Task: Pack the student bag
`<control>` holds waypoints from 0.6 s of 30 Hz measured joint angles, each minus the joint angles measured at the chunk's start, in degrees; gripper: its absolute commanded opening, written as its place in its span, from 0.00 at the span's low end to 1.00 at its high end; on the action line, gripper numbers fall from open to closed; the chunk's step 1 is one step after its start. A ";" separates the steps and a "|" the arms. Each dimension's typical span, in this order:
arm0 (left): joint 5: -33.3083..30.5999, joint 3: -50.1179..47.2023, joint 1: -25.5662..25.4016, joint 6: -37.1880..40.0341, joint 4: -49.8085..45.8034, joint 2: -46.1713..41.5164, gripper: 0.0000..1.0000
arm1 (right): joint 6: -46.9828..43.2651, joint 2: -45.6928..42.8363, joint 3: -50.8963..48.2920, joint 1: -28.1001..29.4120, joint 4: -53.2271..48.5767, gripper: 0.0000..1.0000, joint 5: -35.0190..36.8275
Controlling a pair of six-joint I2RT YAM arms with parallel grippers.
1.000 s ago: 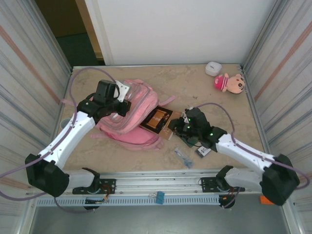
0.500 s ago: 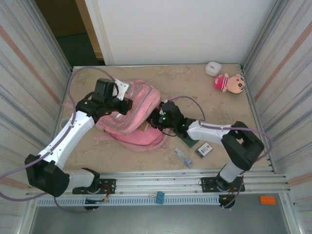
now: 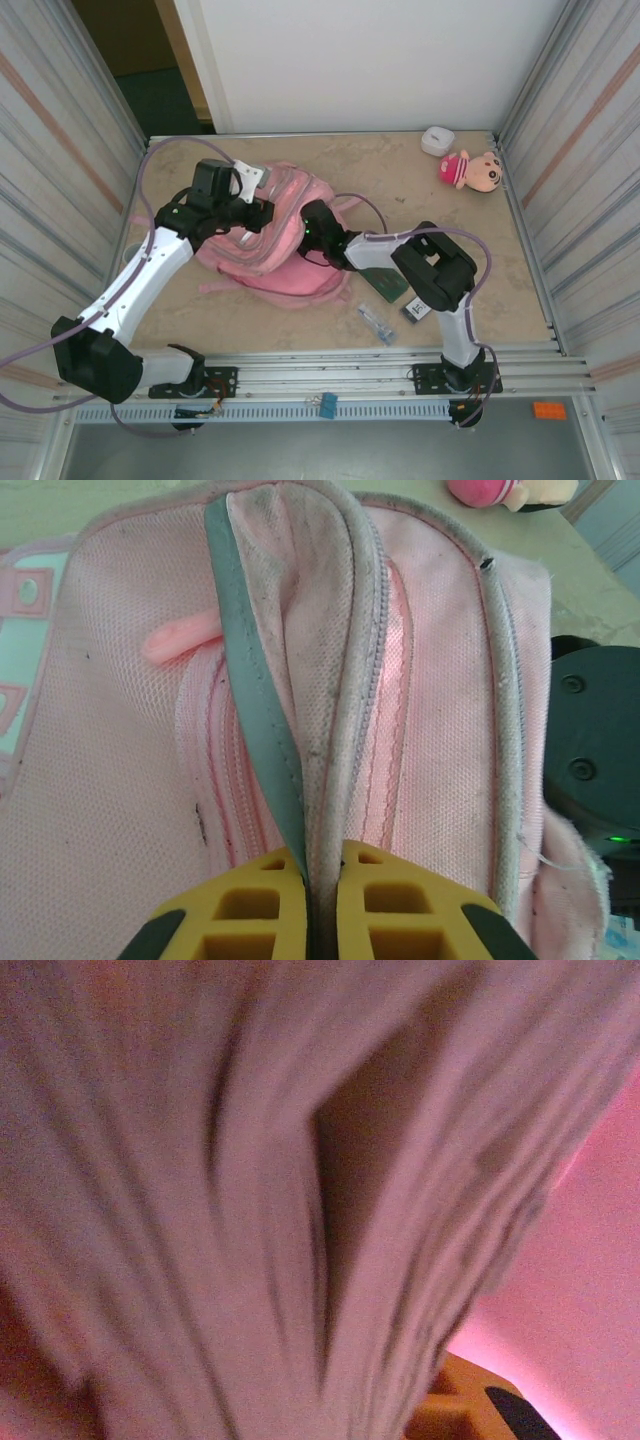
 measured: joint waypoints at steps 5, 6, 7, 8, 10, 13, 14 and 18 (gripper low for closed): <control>-0.37 0.00 0.11 0.00 0.42 0.00 0.00 | 0.61 0.74 0.92 0.22 -0.44 0.40 1.18; -0.39 0.00 0.11 0.00 0.46 0.00 0.00 | 0.63 0.72 0.90 0.22 -1.07 0.44 1.46; -0.48 0.00 0.11 0.00 0.50 0.00 0.00 | 0.57 0.61 0.90 0.20 -2.08 0.48 1.70; -0.63 0.00 0.11 0.00 0.57 0.00 0.00 | 0.31 0.39 0.85 0.20 -3.32 0.53 2.03; -0.98 0.00 0.11 0.00 0.72 0.00 0.00 | -0.22 -0.46 0.42 0.20 -5.86 0.63 2.80; -1.25 0.00 0.09 0.00 0.76 -0.02 0.00 | -0.81 -2.71 -1.29 0.20 -9.38 0.70 3.34; -1.25 0.00 0.09 0.02 0.76 -0.02 0.00 | -0.85 -3.69 -2.05 0.20 -10.43 0.74 3.61; -1.29 0.00 0.09 0.07 0.79 -0.02 0.00 | -1.70 -8.24 -5.95 0.20 -13.16 0.81 4.42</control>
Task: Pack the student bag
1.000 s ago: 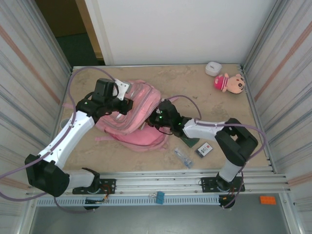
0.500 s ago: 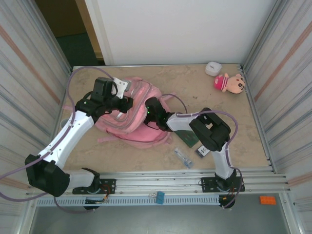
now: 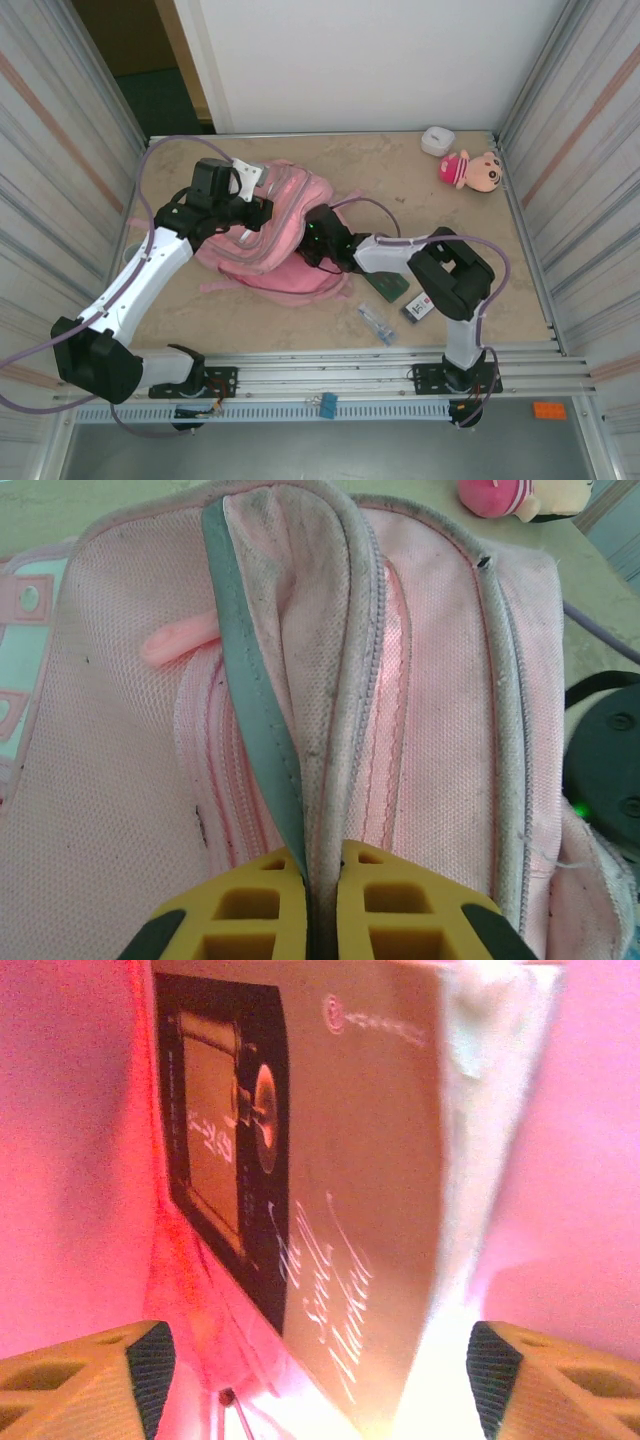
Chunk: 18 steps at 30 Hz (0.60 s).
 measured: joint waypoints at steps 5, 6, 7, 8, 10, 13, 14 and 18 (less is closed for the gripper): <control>-0.20 -0.17 0.00 0.02 0.13 -0.02 0.00 | -0.70 -5.81 -4.92 -0.20 -3.02 0.84 0.44; -0.28 -0.42 0.00 0.02 0.39 -0.11 0.00 | -1.38 -7.52 -5.92 -0.35 -4.15 0.84 0.70; -0.39 -0.61 0.00 0.02 0.46 -0.20 0.00 | -1.75 -8.98 -6.73 -0.46 -5.16 0.84 1.05; -0.44 -0.85 0.00 0.02 0.48 -0.24 0.00 | -2.47 -10.95 -7.63 -0.74 -6.64 0.85 1.31; -0.42 -1.33 0.00 0.09 0.85 -0.31 0.00 | -3.80 -14.69 -8.87 -1.36 -9.29 0.85 1.68; -0.44 -1.75 0.00 0.57 1.03 -0.31 0.00 | -6.27 -20.76 -10.45 -2.64 -13.18 0.84 1.95; -0.42 -1.90 0.00 0.83 1.11 -0.31 0.00 | -7.17 -22.64 -10.91 -3.10 -14.51 0.84 1.99; -0.31 -3.34 -0.04 1.77 1.92 -0.31 0.00 | -11.76 -29.22 -12.00 -4.20 -21.07 0.83 2.97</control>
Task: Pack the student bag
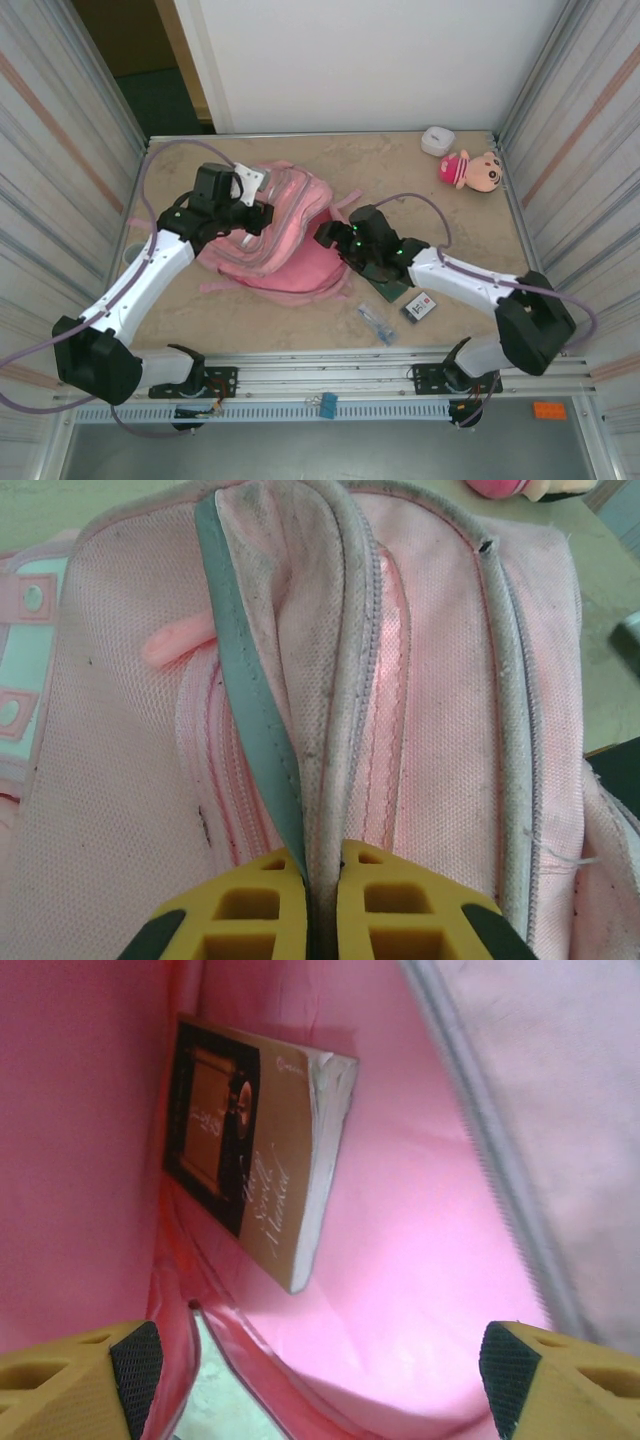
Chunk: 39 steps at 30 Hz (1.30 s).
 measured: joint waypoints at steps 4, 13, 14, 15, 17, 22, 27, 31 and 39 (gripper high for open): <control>0.31 -2.51 -1.25 1.07 1.11 0.00 0.00 | -5.81 -7.15 -0.04 -0.09 -6.75 0.81 2.45; -1.07 -6.49 -7.19 1.25 2.67 0.61 0.69 | -32.04 -17.42 1.53 1.75 -10.84 0.78 5.44; -1.09 -6.62 -7.13 0.63 3.04 0.22 0.73 | -36.63 -16.59 2.84 2.64 -11.98 0.78 5.49; -1.09 -6.75 -6.73 -0.13 3.30 -0.37 0.75 | -40.26 -15.80 4.11 3.39 -12.98 0.79 5.40; -1.09 -7.58 -5.09 -1.88 3.91 -2.51 0.76 | -49.48 -13.27 7.56 5.22 -15.23 0.79 4.87; -1.16 -10.82 1.42 -5.84 2.86 -10.73 0.78 | -68.85 -5.07 14.32 9.16 -19.43 0.81 3.82; -1.07 -15.28 8.02 -10.43 -0.26 -17.46 0.78 | -82.38 2.80 15.50 13.18 -23.67 0.84 3.08; -1.07 -18.73 11.39 -13.99 -3.02 -19.89 0.78 | -90.71 8.35 16.06 16.41 -27.43 0.86 3.13; -1.01 -23.15 13.09 -19.87 -4.04 -22.86 0.78 | -99.47 16.46 16.65 20.81 -24.68 0.87 8.31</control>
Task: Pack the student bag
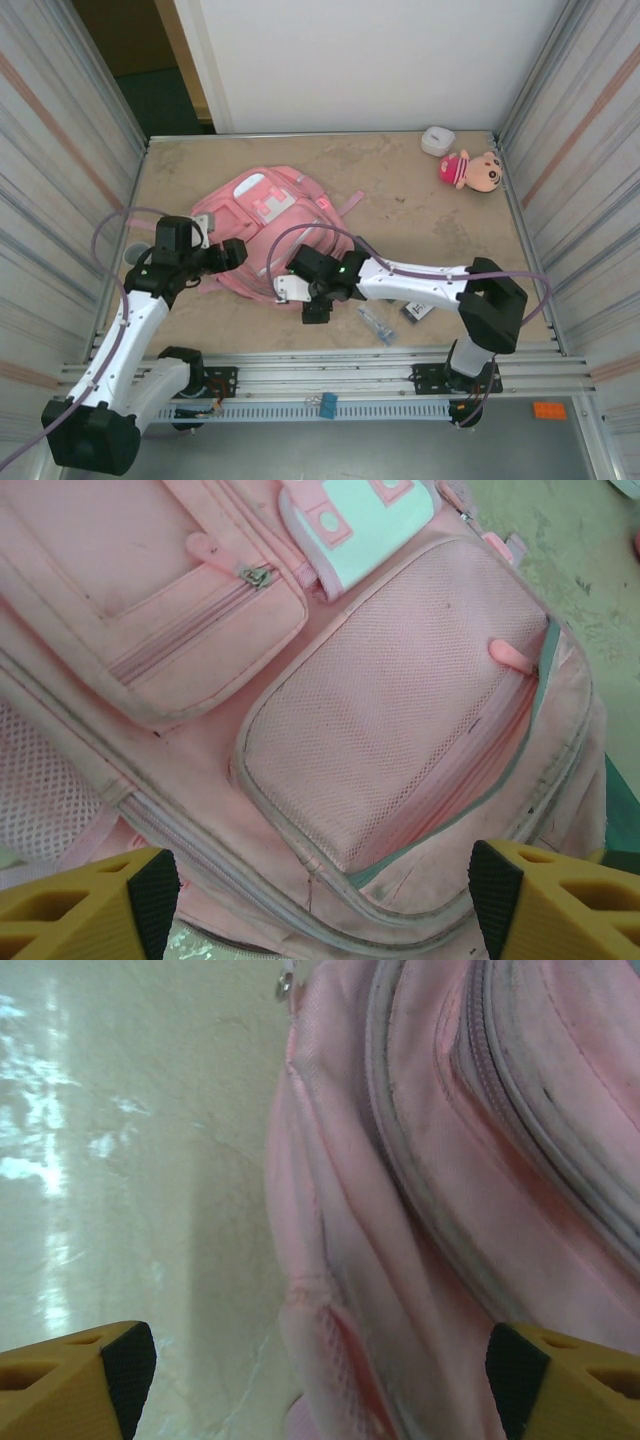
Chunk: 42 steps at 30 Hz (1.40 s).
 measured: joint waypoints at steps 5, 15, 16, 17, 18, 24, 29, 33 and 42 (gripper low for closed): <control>-2.10 -0.72 0.04 -3.56 -1.07 -2.10 0.78 | -2.82 3.28 -0.31 -0.07 8.04 0.63 4.42; -4.48 -4.02 0.81 -7.87 -2.64 -7.10 0.78 | -4.00 0.59 -1.81 -0.04 10.78 0.08 3.76; -4.50 -4.15 0.81 -8.17 -2.75 -7.34 0.78 | -3.80 -0.44 -1.77 -0.28 10.51 0.05 3.13; -4.50 -4.22 0.81 -8.41 -2.86 -7.50 0.78 | -3.61 -1.60 -1.66 -0.70 10.34 0.03 2.45; -4.48 -4.22 0.81 -8.66 -2.89 -7.56 0.78 | -3.19 -2.47 -1.44 -1.14 10.10 0.01 1.81; -4.70 -4.22 0.85 -10.25 -3.26 -7.69 0.77 | -2.67 -5.38 1.60 -4.00 8.44 0.00 -1.51; -4.92 -4.22 1.29 -11.28 -3.93 -7.69 0.77 | -2.56 -5.55 4.15 -6.43 5.77 0.00 -4.66; -4.83 -4.22 1.73 -11.93 -3.96 -7.74 0.77 | -2.58 -5.62 5.49 -8.17 3.78 0.00 -6.51; -4.33 -7.78 3.15 -12.76 -2.29 -11.45 0.76 | -2.49 -5.70 7.41 -12.26 0.74 0.00 -11.67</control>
